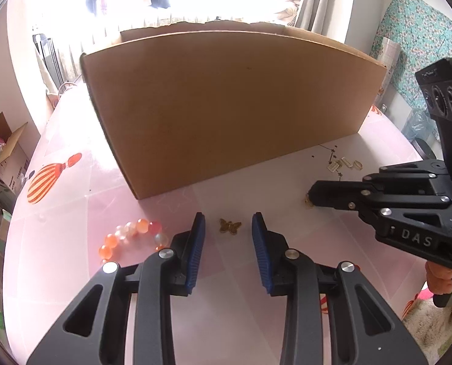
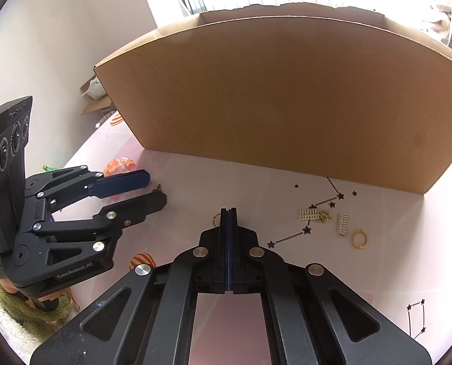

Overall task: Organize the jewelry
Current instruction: 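Close the left tool on the bronze butterfly while the right tool grasps the gold ring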

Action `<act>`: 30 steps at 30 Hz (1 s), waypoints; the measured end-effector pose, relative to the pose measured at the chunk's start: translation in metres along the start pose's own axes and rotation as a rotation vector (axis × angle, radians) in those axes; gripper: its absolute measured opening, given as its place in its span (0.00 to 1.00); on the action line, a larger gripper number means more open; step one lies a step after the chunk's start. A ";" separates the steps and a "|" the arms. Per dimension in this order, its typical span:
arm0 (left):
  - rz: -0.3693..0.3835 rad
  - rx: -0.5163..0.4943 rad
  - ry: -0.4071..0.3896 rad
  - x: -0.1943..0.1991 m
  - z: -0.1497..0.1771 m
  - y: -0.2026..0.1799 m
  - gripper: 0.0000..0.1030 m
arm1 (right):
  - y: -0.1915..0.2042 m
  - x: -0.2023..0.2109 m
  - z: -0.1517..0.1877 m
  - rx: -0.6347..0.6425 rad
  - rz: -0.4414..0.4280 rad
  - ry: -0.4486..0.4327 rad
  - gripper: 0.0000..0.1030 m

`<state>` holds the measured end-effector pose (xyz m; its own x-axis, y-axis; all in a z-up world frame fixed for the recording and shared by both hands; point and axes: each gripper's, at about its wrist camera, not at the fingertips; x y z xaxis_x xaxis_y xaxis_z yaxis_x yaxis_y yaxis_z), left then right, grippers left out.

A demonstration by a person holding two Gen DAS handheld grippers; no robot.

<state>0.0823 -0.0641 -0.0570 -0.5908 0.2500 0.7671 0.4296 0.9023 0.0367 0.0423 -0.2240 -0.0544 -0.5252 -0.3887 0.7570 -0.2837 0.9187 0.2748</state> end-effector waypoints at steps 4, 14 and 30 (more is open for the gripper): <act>-0.032 -0.014 -0.007 0.000 0.001 -0.001 0.22 | 0.007 -0.001 0.000 -0.006 0.000 -0.005 0.00; -0.039 -0.029 -0.011 0.005 0.006 0.002 0.05 | 0.016 -0.011 -0.002 -0.009 -0.013 -0.023 0.00; 0.001 0.047 0.018 0.002 0.002 0.005 0.13 | 0.013 0.006 -0.003 -0.028 -0.030 -0.036 0.02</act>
Point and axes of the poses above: each gripper's, at about its wrist camera, not at the fingertips, and x roughly against the way its jaws point, y to its left, z to its underside, and after that the axes turned 4 degrees about -z, right-handed
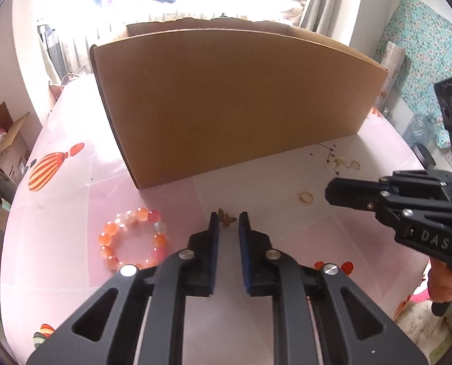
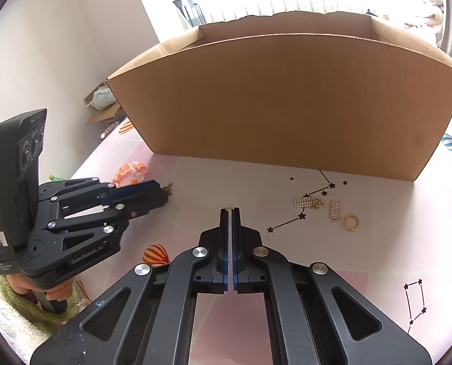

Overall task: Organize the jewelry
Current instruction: 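Close the left tool on the bronze butterfly while the right tool grasps the gold ring, then carry the butterfly and gold ring over the box and open both tools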

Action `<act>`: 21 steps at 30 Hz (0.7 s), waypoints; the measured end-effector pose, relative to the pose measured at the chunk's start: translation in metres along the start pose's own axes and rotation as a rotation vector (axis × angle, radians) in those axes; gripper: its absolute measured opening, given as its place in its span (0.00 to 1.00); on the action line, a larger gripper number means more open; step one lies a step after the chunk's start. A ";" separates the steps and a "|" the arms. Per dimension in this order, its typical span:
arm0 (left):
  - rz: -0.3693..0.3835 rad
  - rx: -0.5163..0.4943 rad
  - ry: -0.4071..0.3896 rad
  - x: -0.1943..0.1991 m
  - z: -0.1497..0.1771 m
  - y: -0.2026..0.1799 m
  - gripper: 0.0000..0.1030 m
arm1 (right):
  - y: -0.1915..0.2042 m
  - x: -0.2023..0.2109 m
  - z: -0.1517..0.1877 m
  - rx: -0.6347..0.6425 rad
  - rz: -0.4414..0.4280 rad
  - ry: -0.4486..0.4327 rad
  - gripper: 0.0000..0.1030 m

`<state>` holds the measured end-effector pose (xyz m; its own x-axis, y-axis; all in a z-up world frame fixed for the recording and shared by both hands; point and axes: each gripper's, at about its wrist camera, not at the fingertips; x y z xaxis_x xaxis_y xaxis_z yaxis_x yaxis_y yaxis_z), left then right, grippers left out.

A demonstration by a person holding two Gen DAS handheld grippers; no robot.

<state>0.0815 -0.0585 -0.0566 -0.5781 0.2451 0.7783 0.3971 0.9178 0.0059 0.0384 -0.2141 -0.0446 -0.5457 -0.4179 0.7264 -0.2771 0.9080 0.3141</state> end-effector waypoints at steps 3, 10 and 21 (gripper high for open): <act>-0.009 0.009 0.000 -0.003 -0.003 -0.003 0.13 | -0.002 0.002 0.001 -0.008 -0.008 0.001 0.02; -0.061 -0.070 -0.024 -0.005 -0.001 -0.015 0.13 | -0.004 0.004 0.002 -0.011 -0.017 -0.006 0.02; -0.071 -0.128 -0.039 -0.003 0.000 -0.017 0.12 | -0.003 0.001 0.001 -0.012 -0.020 -0.010 0.02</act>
Point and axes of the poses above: each gripper's, at about its wrist camera, not at the fingertips, and x roughly against the way its jaws point, y to its left, z to its underside, and after that the axes turned 4 degrees about -z, right-handed
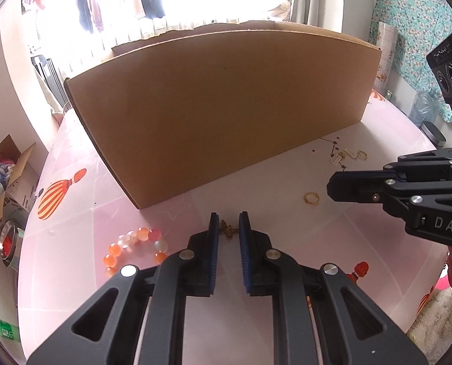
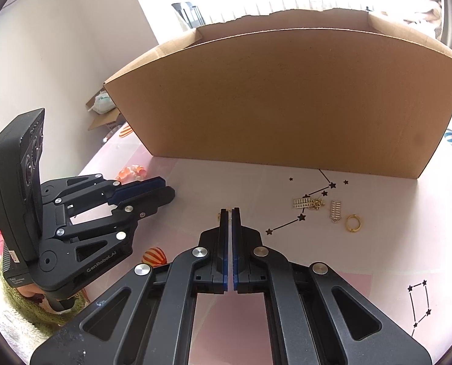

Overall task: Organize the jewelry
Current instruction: 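Carry the butterfly and gold ring over the box and open both tools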

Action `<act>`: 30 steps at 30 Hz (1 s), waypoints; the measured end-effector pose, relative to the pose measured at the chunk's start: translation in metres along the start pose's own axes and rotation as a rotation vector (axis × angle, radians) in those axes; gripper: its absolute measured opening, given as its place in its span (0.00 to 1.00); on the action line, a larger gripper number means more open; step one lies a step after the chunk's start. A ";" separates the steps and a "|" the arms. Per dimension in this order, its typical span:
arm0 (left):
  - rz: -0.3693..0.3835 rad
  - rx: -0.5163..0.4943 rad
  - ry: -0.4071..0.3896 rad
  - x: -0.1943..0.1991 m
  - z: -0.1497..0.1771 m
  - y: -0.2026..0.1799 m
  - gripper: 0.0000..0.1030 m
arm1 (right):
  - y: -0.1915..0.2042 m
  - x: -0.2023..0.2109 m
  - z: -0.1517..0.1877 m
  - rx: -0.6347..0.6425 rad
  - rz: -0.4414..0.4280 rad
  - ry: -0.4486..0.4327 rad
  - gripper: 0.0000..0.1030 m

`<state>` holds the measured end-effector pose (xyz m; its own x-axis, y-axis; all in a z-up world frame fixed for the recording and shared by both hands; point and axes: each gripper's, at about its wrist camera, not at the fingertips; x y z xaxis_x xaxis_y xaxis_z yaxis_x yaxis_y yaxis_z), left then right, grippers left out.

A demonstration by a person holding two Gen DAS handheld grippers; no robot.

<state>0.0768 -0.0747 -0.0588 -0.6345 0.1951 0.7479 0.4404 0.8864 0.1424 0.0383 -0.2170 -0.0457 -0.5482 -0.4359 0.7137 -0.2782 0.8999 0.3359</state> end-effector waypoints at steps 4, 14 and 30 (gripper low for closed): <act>0.012 0.013 -0.005 0.003 -0.001 0.003 0.12 | 0.005 -0.002 -0.001 0.033 0.003 0.008 0.11; 0.026 0.037 -0.048 0.018 -0.002 0.011 0.12 | 0.021 -0.023 -0.006 0.182 0.083 0.059 0.24; 0.019 0.058 -0.117 0.045 -0.007 0.015 0.12 | 0.021 -0.016 -0.004 0.203 0.078 0.047 0.07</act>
Point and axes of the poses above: each gripper's, at about its wrist camera, not at the fingertips, and x roughly against the way its jaws point, y to its left, z to its underside, and after that the axes turned 4 degrees about -z, right-handed
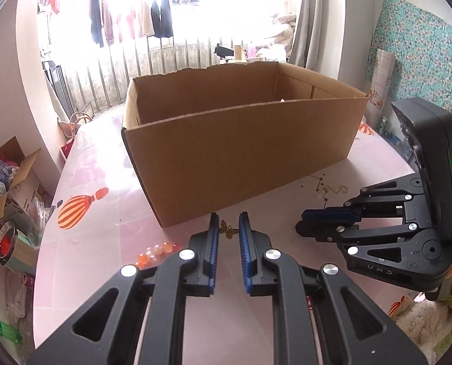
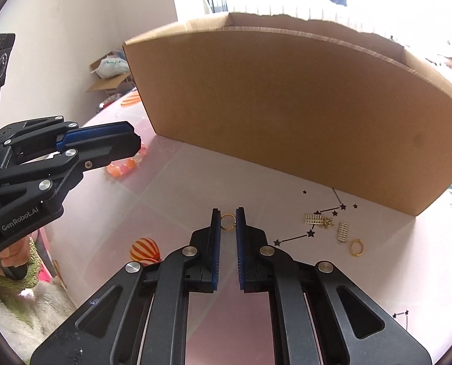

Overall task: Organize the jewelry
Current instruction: 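Carry the butterfly and gold ring over the box and open both tools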

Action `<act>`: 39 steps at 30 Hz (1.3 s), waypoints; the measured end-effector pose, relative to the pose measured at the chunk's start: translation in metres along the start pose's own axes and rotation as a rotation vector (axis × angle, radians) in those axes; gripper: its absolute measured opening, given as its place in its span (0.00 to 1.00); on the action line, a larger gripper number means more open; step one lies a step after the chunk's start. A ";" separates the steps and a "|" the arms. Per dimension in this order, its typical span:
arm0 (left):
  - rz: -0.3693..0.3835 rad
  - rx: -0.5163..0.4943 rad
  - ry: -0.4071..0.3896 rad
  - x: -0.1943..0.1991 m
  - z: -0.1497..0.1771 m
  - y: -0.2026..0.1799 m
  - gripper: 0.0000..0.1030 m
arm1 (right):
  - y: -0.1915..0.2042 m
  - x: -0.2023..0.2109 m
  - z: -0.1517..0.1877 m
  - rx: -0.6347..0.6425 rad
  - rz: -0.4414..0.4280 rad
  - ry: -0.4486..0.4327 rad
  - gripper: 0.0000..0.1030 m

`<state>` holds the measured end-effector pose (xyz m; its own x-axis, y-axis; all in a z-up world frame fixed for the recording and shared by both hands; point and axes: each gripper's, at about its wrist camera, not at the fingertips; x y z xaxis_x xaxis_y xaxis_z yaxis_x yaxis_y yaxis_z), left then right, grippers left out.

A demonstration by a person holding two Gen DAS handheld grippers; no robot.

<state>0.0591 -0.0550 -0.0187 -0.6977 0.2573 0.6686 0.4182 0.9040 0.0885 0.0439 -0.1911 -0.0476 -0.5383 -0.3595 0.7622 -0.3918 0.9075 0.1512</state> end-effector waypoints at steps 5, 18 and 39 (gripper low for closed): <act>0.033 0.018 -0.071 0.026 -0.015 0.003 0.12 | -0.009 0.045 -0.014 -0.025 -0.042 -0.116 0.07; 0.259 0.071 -0.012 -0.031 -0.120 0.011 0.12 | -0.084 0.062 -0.109 -0.099 -0.103 -0.137 0.08; 0.227 0.134 0.028 -0.038 -0.130 0.020 0.44 | -0.123 0.100 -0.112 -0.267 -0.120 -0.233 0.22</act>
<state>0.1696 -0.0914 0.0537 -0.5776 0.4504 0.6808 0.4800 0.8620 -0.1630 0.1219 -0.3138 0.0805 -0.6678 -0.4789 0.5698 -0.2706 0.8693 0.4135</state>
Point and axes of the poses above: each gripper's, at about its wrist camera, not at the fingertips, and x roughly against the way its jaws point, y to its left, z to its underside, and after that the axes turned 4 degrees about -z, right-handed
